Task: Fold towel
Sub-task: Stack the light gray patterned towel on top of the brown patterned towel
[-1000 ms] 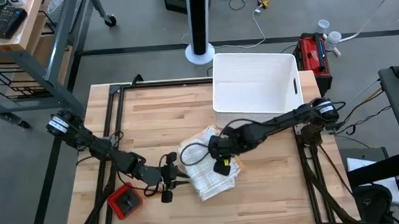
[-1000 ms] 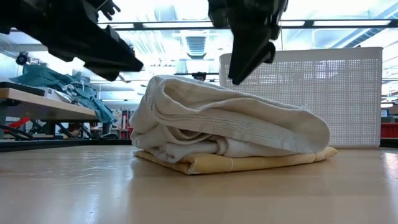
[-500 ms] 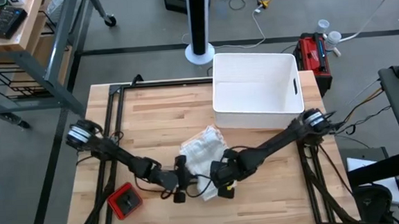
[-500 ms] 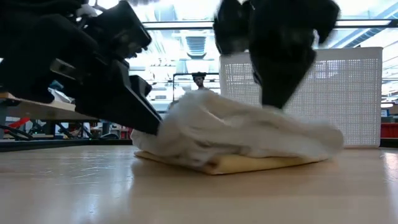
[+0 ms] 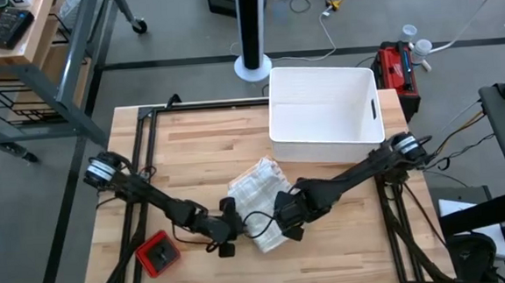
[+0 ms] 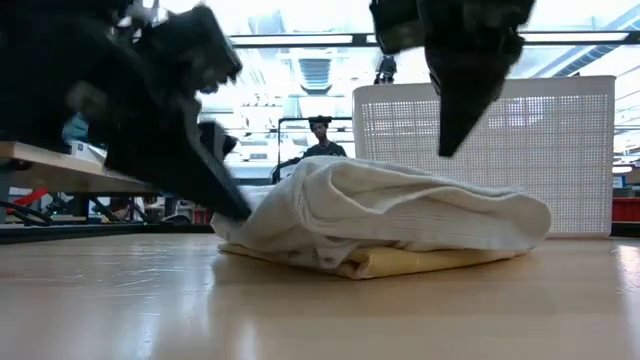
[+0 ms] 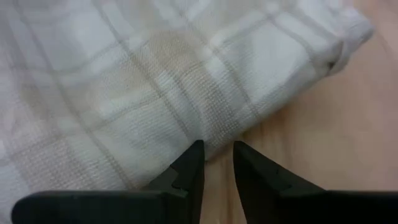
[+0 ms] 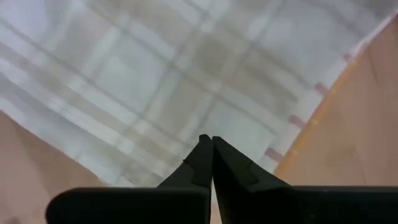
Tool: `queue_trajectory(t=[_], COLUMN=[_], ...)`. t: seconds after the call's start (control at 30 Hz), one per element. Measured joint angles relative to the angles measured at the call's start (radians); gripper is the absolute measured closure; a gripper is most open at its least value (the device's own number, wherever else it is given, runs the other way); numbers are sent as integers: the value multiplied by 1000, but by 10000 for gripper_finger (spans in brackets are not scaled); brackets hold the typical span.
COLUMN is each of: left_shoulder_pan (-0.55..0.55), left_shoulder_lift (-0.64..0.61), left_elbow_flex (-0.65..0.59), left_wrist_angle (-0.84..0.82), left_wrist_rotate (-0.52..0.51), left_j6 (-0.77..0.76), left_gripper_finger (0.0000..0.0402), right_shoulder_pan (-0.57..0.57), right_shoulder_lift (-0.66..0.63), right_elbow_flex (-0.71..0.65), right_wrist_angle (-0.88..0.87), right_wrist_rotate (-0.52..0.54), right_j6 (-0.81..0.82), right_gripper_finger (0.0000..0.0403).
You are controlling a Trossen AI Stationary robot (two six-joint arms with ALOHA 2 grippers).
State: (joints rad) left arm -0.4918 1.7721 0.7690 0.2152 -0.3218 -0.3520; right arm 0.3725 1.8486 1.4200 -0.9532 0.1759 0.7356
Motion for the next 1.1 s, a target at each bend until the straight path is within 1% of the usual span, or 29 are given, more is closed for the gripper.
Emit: queue_trajectory(t=[0.1, 0.23, 0.27, 0.37, 0.47, 0.53, 0.63, 0.73, 0.83, 0.93, 1.03, 1.1], left_shoulder_pan=[0, -2, -2, -2, 8, 16, 28, 33, 34, 30, 30, 35], left_shoulder_lift=[-37, -91, -100, -106, -95, -83, -65, -60, -73, -117, -166, -198], left_elbow_flex=[5, 17, 22, 23, 19, 19, 18, 11, 9, 8, 7, 6], left_wrist_angle=[-1, -2, 4, 2, 17, 41, 37, -7, -59, -74, -121, -159], left_wrist_rotate=[0, 0, 0, 3, 37, 69, 78, 78, 79, 75, 17, -75], left_j6=[16, 56, 73, 144, 215, 244, 248, 217, 182, 179, 193, 210], left_gripper_finger=[326, 326, 326, 326, 326, 326, 326, 326, 326, 326, 326, 326], right_shoulder_pan=[0, 4, 6, 9, 10, 9, 6, 2, 0, 0, -9, -22], right_shoulder_lift=[-27, -27, -20, 0, 28, 47, 79, 87, 67, 15, -43, -75], right_elbow_flex=[0, -3, -6, -21, -29, -35, -41, -43, -44, -42, -41, -41], right_wrist_angle=[29, 142, 192, 332, 370, 367, 349, 255, 164, 151, 130, 121], right_wrist_rotate=[10, -4, -26, -139, -187, -203, -217, -217, -199, -170, -124, -55], right_j6=[5, -21, -35, -94, -105, -105, -94, -49, -28, -29, -36, -38], right_gripper_finger=[402, 401, 401, 401, 401, 402, 402, 402, 402, 402, 403, 403])
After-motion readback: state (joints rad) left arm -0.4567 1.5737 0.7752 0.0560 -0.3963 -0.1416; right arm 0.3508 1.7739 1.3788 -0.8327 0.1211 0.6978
